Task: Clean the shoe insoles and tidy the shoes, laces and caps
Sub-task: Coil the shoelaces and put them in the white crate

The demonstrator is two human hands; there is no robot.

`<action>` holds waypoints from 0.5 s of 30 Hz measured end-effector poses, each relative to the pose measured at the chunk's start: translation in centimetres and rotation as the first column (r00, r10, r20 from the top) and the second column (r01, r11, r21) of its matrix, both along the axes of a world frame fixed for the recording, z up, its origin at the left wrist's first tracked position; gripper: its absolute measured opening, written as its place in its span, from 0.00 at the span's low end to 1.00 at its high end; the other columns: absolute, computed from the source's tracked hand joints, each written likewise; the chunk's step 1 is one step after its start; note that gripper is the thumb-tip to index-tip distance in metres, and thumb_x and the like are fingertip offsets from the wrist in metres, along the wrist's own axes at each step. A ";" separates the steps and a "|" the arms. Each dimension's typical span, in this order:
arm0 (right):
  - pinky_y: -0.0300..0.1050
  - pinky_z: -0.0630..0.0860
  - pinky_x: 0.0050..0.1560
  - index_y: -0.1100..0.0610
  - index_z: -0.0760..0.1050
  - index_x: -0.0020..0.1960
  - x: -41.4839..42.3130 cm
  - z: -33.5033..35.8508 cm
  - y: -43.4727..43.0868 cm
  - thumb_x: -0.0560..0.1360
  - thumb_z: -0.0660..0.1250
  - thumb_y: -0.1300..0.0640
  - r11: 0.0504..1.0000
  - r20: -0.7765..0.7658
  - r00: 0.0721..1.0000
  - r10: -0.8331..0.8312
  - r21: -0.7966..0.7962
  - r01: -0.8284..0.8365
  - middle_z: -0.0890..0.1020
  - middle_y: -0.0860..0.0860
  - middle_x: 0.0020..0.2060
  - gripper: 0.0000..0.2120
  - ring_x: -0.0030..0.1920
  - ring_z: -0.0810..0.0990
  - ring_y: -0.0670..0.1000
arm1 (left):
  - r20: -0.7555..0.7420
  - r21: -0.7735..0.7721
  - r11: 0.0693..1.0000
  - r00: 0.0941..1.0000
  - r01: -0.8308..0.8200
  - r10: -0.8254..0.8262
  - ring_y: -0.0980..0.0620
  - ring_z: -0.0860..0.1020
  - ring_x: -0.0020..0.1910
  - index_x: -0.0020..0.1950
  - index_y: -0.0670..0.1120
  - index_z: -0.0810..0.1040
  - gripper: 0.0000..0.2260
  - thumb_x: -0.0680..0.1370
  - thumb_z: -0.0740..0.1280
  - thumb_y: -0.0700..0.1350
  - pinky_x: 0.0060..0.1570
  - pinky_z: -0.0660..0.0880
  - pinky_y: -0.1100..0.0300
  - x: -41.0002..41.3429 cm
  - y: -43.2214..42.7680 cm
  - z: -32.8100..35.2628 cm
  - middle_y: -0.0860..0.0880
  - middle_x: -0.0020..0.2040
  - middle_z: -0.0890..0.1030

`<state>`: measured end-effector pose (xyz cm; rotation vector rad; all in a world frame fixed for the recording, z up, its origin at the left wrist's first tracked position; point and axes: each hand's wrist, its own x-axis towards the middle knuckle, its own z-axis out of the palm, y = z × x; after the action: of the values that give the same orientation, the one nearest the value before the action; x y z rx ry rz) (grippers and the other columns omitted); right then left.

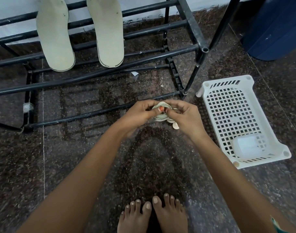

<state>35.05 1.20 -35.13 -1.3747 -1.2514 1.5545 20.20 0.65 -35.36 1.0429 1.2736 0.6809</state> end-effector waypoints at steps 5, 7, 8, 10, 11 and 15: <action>0.32 0.75 0.30 0.62 0.76 0.52 0.5 -0.2 0.4 0.71 0.63 0.74 0.997 -0.068 0.997 0.030 -0.063 -0.034 0.82 0.49 0.36 0.13 0.32 0.80 0.40 | 0.047 -0.030 0.996 0.996 -0.079 0.080 0.63 0.78 0.39 0.50 0.46 0.79 0.07 0.79 0.61 0.43 0.41 0.74 0.71 0.7 0.0 -0.1 0.52 0.43 0.81; 0.32 0.74 0.31 0.62 0.75 0.52 0.4 -0.2 0.6 0.70 0.62 0.76 0.998 -0.040 0.999 0.033 -0.048 -0.035 0.81 0.50 0.38 0.15 0.32 0.80 0.39 | 0.051 -0.038 0.991 0.990 -0.130 0.132 0.64 0.78 0.36 0.48 0.46 0.79 0.08 0.80 0.60 0.44 0.37 0.74 0.72 1.4 0.0 -0.1 0.52 0.41 0.80; 0.31 0.74 0.31 0.62 0.75 0.51 0.4 -0.2 0.6 0.69 0.62 0.77 0.999 -0.030 0.999 0.032 -0.042 -0.033 0.80 0.50 0.38 0.16 0.32 0.80 0.38 | 0.051 -0.053 0.989 0.988 -0.140 0.142 0.62 0.78 0.37 0.47 0.46 0.79 0.09 0.80 0.60 0.45 0.37 0.74 0.72 1.7 0.0 -0.1 0.52 0.41 0.80; 0.31 0.75 0.34 0.61 0.75 0.51 0.6 -0.3 0.9 0.69 0.63 0.77 0.999 -0.007 1.000 0.027 -0.029 -0.028 0.80 0.50 0.40 0.16 0.34 0.79 0.38 | 0.044 -0.104 0.985 0.988 -0.140 0.145 0.60 0.77 0.40 0.47 0.48 0.79 0.09 0.80 0.60 0.46 0.41 0.73 0.68 1.9 0.1 0.0 0.53 0.41 0.80; 0.32 0.76 0.35 0.60 0.75 0.51 0.7 -0.4 0.9 0.69 0.64 0.76 1.000 0.008 1.000 0.028 -0.012 -0.028 0.80 0.51 0.42 0.16 0.34 0.80 0.39 | 0.048 -0.140 0.980 0.988 -0.138 0.146 0.59 0.76 0.41 0.47 0.48 0.79 0.09 0.80 0.60 0.46 0.43 0.72 0.67 1.9 0.2 0.0 0.53 0.41 0.80; 0.37 0.78 0.42 0.49 0.74 0.52 1.3 -0.7 0.7 0.68 0.69 0.71 0.983 0.098 0.994 0.039 0.177 -0.056 0.79 0.51 0.46 0.21 0.38 0.79 0.41 | 0.069 -0.220 0.967 0.986 -0.132 0.150 0.58 0.76 0.42 0.46 0.47 0.78 0.08 0.80 0.60 0.46 0.43 0.70 0.64 2.0 0.6 0.4 0.52 0.41 0.80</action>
<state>36.40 1.92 -35.80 -1.3220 -1.4545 1.3844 22.24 1.28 -34.99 0.7444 1.3235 0.6717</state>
